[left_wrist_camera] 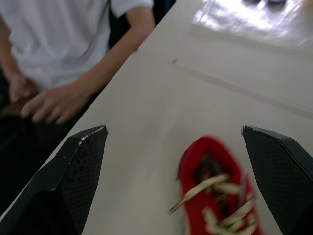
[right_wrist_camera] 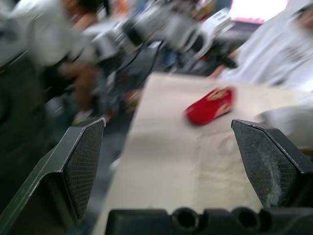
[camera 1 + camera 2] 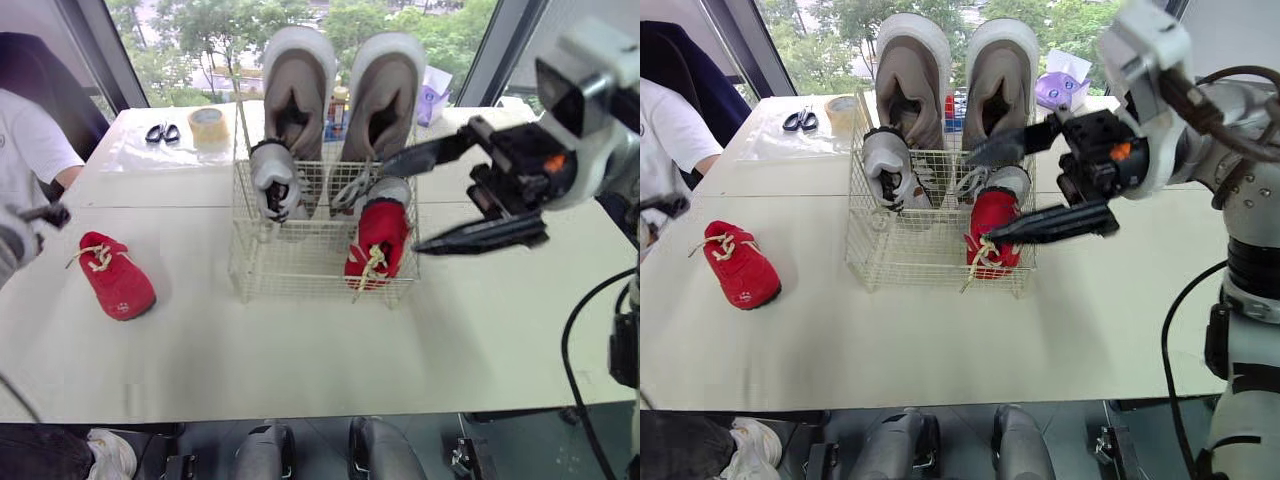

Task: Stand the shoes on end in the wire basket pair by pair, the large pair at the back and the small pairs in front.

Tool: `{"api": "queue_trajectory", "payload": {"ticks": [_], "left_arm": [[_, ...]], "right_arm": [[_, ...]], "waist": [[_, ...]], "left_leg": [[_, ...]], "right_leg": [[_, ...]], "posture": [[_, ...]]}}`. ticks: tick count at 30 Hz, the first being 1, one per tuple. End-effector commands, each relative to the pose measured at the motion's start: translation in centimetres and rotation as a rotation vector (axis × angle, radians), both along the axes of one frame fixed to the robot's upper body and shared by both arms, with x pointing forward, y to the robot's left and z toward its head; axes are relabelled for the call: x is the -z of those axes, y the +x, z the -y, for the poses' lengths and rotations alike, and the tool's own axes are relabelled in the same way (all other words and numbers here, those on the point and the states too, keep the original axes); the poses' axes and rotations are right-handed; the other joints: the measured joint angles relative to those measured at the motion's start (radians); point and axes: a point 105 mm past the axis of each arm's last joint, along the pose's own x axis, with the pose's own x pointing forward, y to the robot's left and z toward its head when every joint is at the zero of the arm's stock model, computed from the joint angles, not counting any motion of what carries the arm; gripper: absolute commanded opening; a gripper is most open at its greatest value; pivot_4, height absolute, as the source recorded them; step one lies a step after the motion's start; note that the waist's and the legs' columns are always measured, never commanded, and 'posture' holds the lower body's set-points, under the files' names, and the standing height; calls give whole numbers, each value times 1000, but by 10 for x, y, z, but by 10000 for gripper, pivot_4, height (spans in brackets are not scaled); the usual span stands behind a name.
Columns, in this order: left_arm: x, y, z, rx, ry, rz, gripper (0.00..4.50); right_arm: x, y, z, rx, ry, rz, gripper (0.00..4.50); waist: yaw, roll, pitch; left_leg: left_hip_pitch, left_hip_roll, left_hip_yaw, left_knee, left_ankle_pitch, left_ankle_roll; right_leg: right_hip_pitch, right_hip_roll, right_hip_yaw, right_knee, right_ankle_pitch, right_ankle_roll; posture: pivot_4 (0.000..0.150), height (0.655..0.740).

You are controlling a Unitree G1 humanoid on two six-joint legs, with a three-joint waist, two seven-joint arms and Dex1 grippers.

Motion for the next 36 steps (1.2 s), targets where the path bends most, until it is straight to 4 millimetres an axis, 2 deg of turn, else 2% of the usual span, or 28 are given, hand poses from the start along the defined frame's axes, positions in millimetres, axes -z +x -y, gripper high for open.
{"api": "queue_trajectory", "payload": {"ticks": [1, 6, 8, 12, 15, 18, 22, 23, 25, 27, 29, 30, 32, 33, 35, 36], "left_arm": [[-16, -6, -1, 23, -36, -14, 45000], [3, 5, -1, 28, -109, -85, 45000], [14, 12, 0, 39, -149, -118, 45000], [47, 26, 1, 48, -230, -213, 45000], [67, 37, 2, 66, -253, -268, 36409], [77, 42, -2, 68, -268, -298, 20734], [74, 52, 5, 115, -266, -298, 380], [70, 54, 6, 125, -265, -285, 380], [55, 58, 7, 134, -268, -212, 380], [28, 58, 3, 124, -198, -110, 380], [-33, 60, 11, 142, -73, 130, 380], [-77, 59, 25, 173, -14, 323, 380], [-148, 45, 51, 213, 66, 654, 380], [-171, 37, 63, 234, 89, 763, 380], [-202, 27, 94, 339, 113, 920, 380], [-210, 23, 107, 390, 120, 970, 380]], "right_arm": [[9, -10, 5, -69, -107, 29, 44868], [25, -8, 5, -61, -160, 40, 44868], [26, -10, 4, -55, -154, 41, 44868], [33, -10, 5, -13, -165, 52, 44868], [37, -10, 6, 28, -164, 61, 45000], [38, -12, 7, 57, -160, 65, 45000], [37, -11, 10, 94, -147, 61, 45000], [37, -10, 10, 103, -146, 61, 45000], [38, -8, 12, 121, -142, 55, 45000], [38, -5, 14, 146, -138, 49, 45000], [35, 2, 18, 188, -123, 38, 45000], [34, 6, 20, 211, -111, 34, 45000], [29, 15, 23, 247, -77, 26, 45000], [25, 19, 24, 258, -52, 23, 45000], [10, 23, 25, 261, 27, 5, 45000], [4, 23, 26, 257, 56, -4, 45000]], "waist": [[4, -1, 0], [2, -2, -1], [2, -2, -1], [3, -3, -1], [4, -4, -2], [3, -4, -2], [3, -4, -2], [3, -4, -2], [5, -4, -2], [5, -7, -1], [3, -12, 0], [4, -14, 0], [7, -17, -1], [7, -18, -2], [1, -17, -2], [-1, -16, -2]], "left_leg": [[0, 0, 0, 0, 0, 0], [0, -1, 0, 0, -1, -5], [0, -1, 0, 0, 3, -12], [0, -1, 0, 0, 4, -12], [0, -1, 1, 0, 5, -10], [0, -1, 2, 0, 5, -10], [1, -1, 2, 0, 5, -10], [1, -1, 2, 0, 5, -9], [1, 0, 1, 0, 4, -7], [1, 0, 0, 0, 3, -5], [-1, 0, -1, 1, 3, -6], [-2, 0, -1, 1, 6, -10], [-6, 0, -4, 2, 5, -14], [-9, -1, -5, 3, 5, -14], [-12, -4, -4, 3, 5, -14], [-11, -5, -3, 3, 5, -13]], "right_leg": [[0, 0, 0, 0, 0, 0], [0, -2, 0, 0, 0, 0], [-1, -1, 0, 0, 0, 0], [-1, 0, 0, 1, 0, 0], [-1, -1, 0, 1, 1, 0], [-1, -1, 0, 1, 1, 0], [-1, -1, 0, 1, 1, -1], [-1, -1, 0, 2, 1, -1], [-1, -1, 0, 2, 1, -1], [-1, -2, 0, 2, 1, -2], [-2, -4, 0, 2, 2, -2], [-2, -5, 0, 2, 2, -2], [-4, -6, -2, 0, 3, -3], [-5, -7, -3, -1, 3, -4], [-7, -10, -3, -2, 4, -4], [-7, -11, -3, -2, 4, -4]], "posture": [[1500, 7400], [1500, 7400], [1500, 7400], [1500, 7400], [1500, 7400], [1500, 7400], [1500, 7400], [1500, 7400], [1500, 7400], [1500, 7400], [1500, 7400], [1500, 7400], [1500, 7400], [1500, 7400], [1500, 7400], [1500, 7400]]}}
